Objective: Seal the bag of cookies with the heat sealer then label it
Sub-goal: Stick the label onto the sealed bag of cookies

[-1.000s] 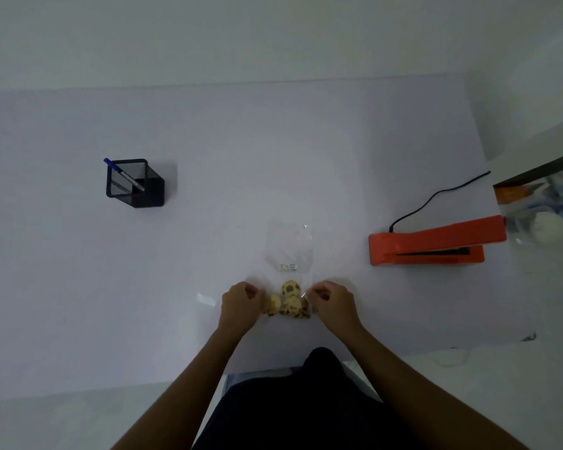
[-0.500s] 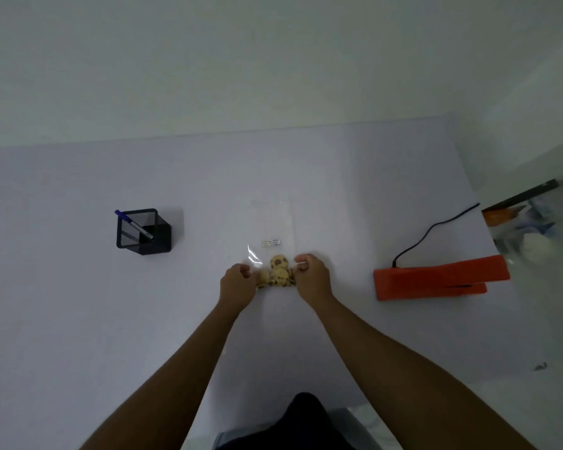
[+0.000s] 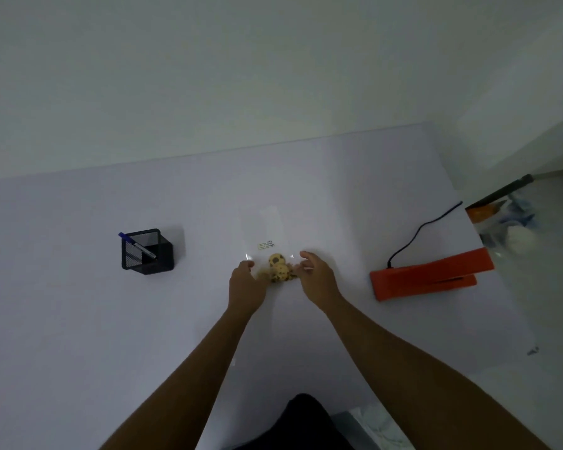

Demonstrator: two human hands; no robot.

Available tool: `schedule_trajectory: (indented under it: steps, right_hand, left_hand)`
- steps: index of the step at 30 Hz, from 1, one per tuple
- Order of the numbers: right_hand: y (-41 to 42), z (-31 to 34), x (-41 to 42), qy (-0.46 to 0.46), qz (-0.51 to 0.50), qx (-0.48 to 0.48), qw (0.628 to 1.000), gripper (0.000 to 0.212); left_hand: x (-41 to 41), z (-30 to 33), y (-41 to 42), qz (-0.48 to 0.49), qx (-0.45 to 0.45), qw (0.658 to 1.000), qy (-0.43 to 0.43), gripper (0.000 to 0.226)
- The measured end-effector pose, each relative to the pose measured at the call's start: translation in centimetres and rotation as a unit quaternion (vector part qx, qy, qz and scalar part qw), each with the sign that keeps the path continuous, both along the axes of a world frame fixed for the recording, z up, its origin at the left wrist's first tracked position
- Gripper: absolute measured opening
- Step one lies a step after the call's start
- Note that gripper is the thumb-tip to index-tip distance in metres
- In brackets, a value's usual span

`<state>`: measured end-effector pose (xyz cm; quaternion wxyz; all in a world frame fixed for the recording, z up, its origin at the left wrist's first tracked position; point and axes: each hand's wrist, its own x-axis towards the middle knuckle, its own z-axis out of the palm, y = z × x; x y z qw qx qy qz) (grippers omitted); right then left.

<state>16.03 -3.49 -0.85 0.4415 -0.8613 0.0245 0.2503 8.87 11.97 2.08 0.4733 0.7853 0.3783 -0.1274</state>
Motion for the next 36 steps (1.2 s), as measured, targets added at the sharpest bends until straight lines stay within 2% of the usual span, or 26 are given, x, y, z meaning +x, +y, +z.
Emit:
schedule_trajectory:
  steps: [5,10,15,19,21,25,28,31,36]
  right_hand:
    - [-5.1,4.0,-1.9,-0.053,-0.035,0.033,0.997,0.030]
    - [-11.3,6.0,-3.8,-0.043,-0.062,0.032,0.997,0.019]
    - [-18.3,5.5,-3.1,-0.050,-0.094,-0.039,0.994,0.009]
    - [-24.7,5.2,-1.1,-0.034,-0.205,-0.075,0.975,0.013]
    - [-27.9,5.1,0.6,-0.037,-0.251,-0.081,0.964,0.022]
    - [-32.6,3.9,4.0,0.006,-0.250,-0.077,0.965,0.054]
    - [-34.0,2.9,5.6,0.025,-0.199,-0.060,0.978,0.062]
    - [-33.9,2.5,6.8,0.016,-0.192,-0.044,0.980,0.065]
    - [-32.6,2.1,10.1,0.004,-0.146,-0.024,0.989,0.074]
  left_hand:
    - [1.1,3.4,-4.6,-0.025,-0.042,0.996,-0.078,0.040]
    - [2.6,4.8,-10.0,-0.062,-0.084,0.991,-0.082,0.058]
    - [4.6,5.0,-16.3,-0.118,-0.112,0.984,-0.075,0.066]
    - [5.8,4.5,-21.2,-0.123,-0.102,0.987,-0.025,0.087]
    - [6.3,4.3,-23.3,-0.105,-0.103,0.989,0.001,0.083]
    - [6.8,3.8,-26.0,-0.073,-0.098,0.992,0.042,0.044]
    - [7.2,3.4,-27.2,-0.046,-0.093,0.994,0.036,0.044]
    - [7.8,2.9,-28.2,-0.007,-0.088,0.996,0.031,0.062]
    - [10.8,3.2,-28.3,0.056,-0.067,0.996,0.034,0.070]
